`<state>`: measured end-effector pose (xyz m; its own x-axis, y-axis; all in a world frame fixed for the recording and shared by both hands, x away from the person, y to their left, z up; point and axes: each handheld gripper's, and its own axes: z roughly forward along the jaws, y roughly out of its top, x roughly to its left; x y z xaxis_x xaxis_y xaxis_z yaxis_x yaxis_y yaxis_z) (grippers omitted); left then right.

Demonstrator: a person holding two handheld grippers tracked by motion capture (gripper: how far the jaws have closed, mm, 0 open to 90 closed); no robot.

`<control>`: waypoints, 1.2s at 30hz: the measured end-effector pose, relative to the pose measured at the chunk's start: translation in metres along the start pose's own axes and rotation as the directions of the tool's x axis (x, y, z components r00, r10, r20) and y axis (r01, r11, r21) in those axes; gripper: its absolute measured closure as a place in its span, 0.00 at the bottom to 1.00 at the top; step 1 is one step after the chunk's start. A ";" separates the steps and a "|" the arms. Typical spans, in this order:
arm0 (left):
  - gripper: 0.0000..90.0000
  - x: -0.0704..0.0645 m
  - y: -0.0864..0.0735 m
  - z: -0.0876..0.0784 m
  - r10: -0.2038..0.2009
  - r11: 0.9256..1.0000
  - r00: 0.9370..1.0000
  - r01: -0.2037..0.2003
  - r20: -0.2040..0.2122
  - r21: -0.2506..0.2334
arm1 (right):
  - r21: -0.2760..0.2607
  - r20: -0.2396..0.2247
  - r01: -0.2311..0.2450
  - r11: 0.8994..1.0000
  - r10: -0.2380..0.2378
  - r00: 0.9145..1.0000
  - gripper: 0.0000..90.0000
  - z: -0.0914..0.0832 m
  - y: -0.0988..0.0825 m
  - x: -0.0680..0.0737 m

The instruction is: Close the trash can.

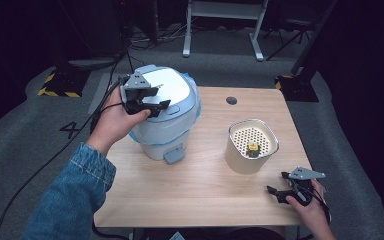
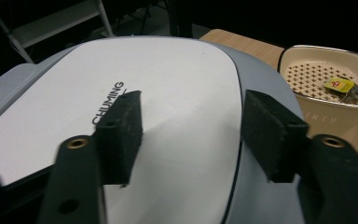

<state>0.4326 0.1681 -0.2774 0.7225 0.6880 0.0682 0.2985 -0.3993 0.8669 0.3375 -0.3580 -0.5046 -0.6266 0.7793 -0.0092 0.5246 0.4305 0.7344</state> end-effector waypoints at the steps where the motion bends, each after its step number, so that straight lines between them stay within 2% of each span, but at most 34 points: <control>1: 0.36 0.000 0.000 -0.001 -0.008 1.000 1.000 0.008 0.010 0.004 | -0.001 0.000 0.000 1.000 0.000 1.000 0.15 0.000 0.000 0.000; 8: 0.33 -0.012 -0.006 -0.022 -0.002 0.999 0.997 0.006 0.077 -0.053 | 0.000 0.000 0.000 1.000 0.000 1.000 0.15 0.000 0.000 0.000; 10: 0.33 -0.018 -0.009 -0.029 -0.007 0.999 0.996 0.011 0.090 -0.051 | 0.000 0.000 0.000 1.000 0.000 1.000 0.15 0.000 0.000 0.000; 13: 0.33 -0.027 -0.017 -0.038 -0.003 0.999 0.998 0.006 0.064 -0.035 | 0.000 -0.001 0.000 1.000 0.000 1.000 0.15 0.000 0.000 0.000; 16: 0.33 -0.036 -0.025 -0.048 -0.005 0.999 0.998 0.007 0.062 -0.035 | 0.000 -0.001 0.000 1.000 0.000 1.000 0.15 0.000 0.000 0.000; 20: 0.33 -0.047 -0.036 -0.060 -0.015 0.999 0.999 0.017 0.051 -0.046 | 0.000 0.000 0.000 1.000 0.000 1.000 0.15 0.000 0.000 0.000; 23: 0.33 -0.054 -0.045 -0.066 -0.037 0.998 0.998 0.040 0.048 -0.053 | 0.001 0.000 0.000 1.000 0.000 1.000 0.15 0.000 0.000 0.000; 30: 0.33 -0.065 -0.073 -0.072 -0.081 0.995 0.996 0.083 0.042 -0.061 | 0.001 0.000 0.000 1.000 0.000 1.000 0.15 0.000 0.000 0.000; 36: 0.33 -0.071 -0.093 -0.074 -0.098 0.993 0.995 0.100 0.032 -0.069 | 0.001 0.000 0.000 1.000 0.000 1.000 0.15 0.000 0.000 0.000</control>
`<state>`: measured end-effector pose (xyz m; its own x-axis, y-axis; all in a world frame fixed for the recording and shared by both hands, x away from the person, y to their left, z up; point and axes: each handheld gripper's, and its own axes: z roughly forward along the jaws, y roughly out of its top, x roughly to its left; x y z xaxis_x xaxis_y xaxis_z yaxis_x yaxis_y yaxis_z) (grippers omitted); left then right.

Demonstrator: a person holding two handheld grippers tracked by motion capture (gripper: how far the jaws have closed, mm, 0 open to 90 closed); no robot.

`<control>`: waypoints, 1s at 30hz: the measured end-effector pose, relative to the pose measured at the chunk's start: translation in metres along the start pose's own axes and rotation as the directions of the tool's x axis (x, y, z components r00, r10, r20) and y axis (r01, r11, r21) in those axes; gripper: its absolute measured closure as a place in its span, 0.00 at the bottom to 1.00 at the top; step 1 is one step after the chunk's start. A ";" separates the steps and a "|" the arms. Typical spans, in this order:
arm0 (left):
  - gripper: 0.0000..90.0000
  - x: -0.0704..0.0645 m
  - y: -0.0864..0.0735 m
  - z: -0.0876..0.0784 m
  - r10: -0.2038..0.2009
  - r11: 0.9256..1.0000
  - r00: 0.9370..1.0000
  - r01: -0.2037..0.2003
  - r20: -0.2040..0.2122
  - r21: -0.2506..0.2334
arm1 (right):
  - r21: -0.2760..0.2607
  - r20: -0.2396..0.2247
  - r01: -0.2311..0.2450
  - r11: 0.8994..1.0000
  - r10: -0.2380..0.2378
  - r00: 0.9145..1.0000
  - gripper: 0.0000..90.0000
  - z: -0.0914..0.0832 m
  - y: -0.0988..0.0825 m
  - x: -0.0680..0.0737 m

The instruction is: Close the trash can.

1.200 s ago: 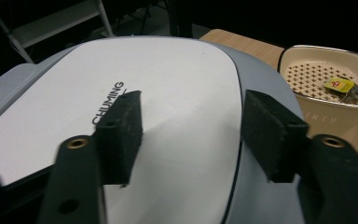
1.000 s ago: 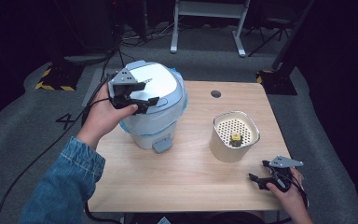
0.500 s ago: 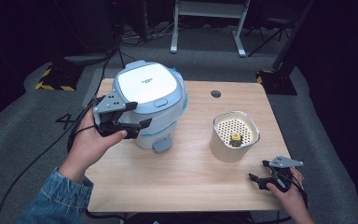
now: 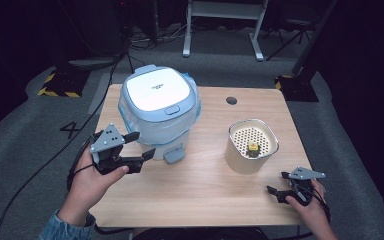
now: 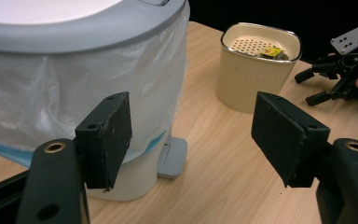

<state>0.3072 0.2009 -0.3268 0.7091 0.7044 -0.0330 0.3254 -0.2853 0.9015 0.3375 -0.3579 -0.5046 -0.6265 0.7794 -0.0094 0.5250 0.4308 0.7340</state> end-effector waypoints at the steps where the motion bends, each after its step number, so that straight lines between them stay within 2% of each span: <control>1: 0.33 -0.001 -0.003 0.000 -0.006 1.000 1.000 0.006 0.000 -0.002 | -0.001 -0.001 0.000 1.000 0.000 1.000 0.15 0.000 0.000 0.000; 11: 0.32 -0.007 -0.036 0.013 -0.013 0.999 1.000 0.012 0.015 0.037 | 0.000 0.000 0.000 1.000 0.000 1.000 0.15 0.000 0.000 0.000; 16: 0.31 -0.008 -0.050 0.019 0.006 0.998 1.000 -0.006 0.003 0.059 | 0.000 0.000 0.000 1.000 0.000 1.000 0.15 0.000 0.000 0.000; 25: 0.31 -0.006 -0.075 0.033 -0.024 0.994 1.000 0.021 0.021 0.109 | -0.001 0.000 0.000 1.000 0.000 1.000 0.15 0.000 0.000 0.000; 30: 0.31 -0.007 -0.089 0.042 -0.026 0.991 1.000 0.025 0.009 0.132 | 0.000 0.000 0.000 1.000 0.000 1.000 0.15 0.000 0.000 0.000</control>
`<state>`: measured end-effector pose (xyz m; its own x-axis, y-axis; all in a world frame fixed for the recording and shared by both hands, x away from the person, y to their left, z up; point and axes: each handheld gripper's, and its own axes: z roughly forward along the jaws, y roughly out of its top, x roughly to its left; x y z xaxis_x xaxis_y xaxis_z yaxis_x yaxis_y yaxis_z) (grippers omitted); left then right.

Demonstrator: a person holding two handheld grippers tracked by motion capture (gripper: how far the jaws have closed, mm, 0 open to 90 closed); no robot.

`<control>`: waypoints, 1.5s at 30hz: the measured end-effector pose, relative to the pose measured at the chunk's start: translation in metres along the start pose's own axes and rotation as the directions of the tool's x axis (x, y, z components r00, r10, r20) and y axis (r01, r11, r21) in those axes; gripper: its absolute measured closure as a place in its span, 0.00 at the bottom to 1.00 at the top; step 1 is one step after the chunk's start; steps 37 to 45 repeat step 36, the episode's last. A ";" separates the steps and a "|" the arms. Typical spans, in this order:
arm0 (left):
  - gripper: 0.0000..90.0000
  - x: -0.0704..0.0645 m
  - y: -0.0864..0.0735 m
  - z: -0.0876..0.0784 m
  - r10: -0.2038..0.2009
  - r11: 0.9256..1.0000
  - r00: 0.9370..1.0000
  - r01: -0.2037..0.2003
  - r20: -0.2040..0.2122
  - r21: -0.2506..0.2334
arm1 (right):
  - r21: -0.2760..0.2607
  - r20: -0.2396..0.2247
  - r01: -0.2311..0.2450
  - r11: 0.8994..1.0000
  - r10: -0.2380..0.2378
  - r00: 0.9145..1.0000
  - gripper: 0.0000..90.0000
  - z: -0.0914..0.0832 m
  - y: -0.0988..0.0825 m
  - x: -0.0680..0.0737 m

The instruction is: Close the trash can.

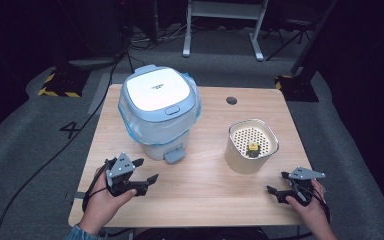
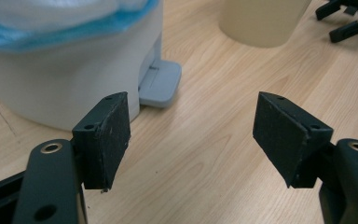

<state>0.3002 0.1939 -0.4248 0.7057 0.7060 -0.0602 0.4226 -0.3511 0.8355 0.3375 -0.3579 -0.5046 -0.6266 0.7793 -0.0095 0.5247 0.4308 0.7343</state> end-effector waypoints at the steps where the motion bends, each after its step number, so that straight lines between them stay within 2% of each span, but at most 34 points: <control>1: 0.31 0.000 -0.003 0.002 -0.004 1.000 1.000 0.004 -0.001 0.005 | 0.000 0.000 0.000 1.000 0.000 1.000 0.15 0.000 0.000 0.000; 8: 0.30 0.001 -0.023 0.020 -0.025 0.998 1.000 0.024 0.008 0.062 | 0.000 0.000 0.000 1.000 0.000 1.000 0.15 0.000 0.000 0.000; 10: 0.30 0.003 -0.032 0.027 -0.032 0.994 0.999 0.032 -0.001 0.101 | 0.000 0.000 0.000 1.000 0.000 1.000 0.15 0.000 0.000 0.000; 11: 0.29 0.004 -0.034 0.029 -0.025 0.993 1.000 0.026 -0.004 0.111 | 0.000 0.000 0.000 1.000 0.000 1.000 0.15 0.000 0.000 0.000; 14: 0.26 0.004 -0.041 0.034 -0.039 0.989 0.999 0.041 -0.013 0.145 | 0.000 0.000 0.000 1.000 0.000 1.000 0.15 0.000 0.000 0.000; 22: 0.22 0.009 -0.054 0.045 -0.024 0.982 0.999 0.030 -0.032 0.188 | 0.000 0.000 0.000 1.000 0.000 1.000 0.15 0.000 0.000 0.000; 26: 0.20 0.012 -0.060 0.049 0.002 0.974 0.999 0.007 -0.039 0.228 | 0.000 0.000 0.000 1.000 0.000 1.000 0.15 0.000 0.000 0.000; 27: 0.19 0.012 -0.062 0.050 0.004 0.976 0.999 0.003 -0.034 0.219 | 0.000 0.000 0.000 1.000 0.000 1.000 0.15 0.000 0.000 0.000; 31: 0.17 0.012 -0.062 0.051 0.023 0.974 0.999 -0.015 -0.031 0.226 | 0.000 0.000 0.000 1.000 0.000 1.000 0.15 0.000 0.000 0.000; 45: 0.17 0.012 -0.061 0.051 0.024 0.974 0.999 -0.016 -0.034 0.226 | 0.000 0.000 0.000 1.000 0.000 1.000 0.15 0.000 0.000 0.000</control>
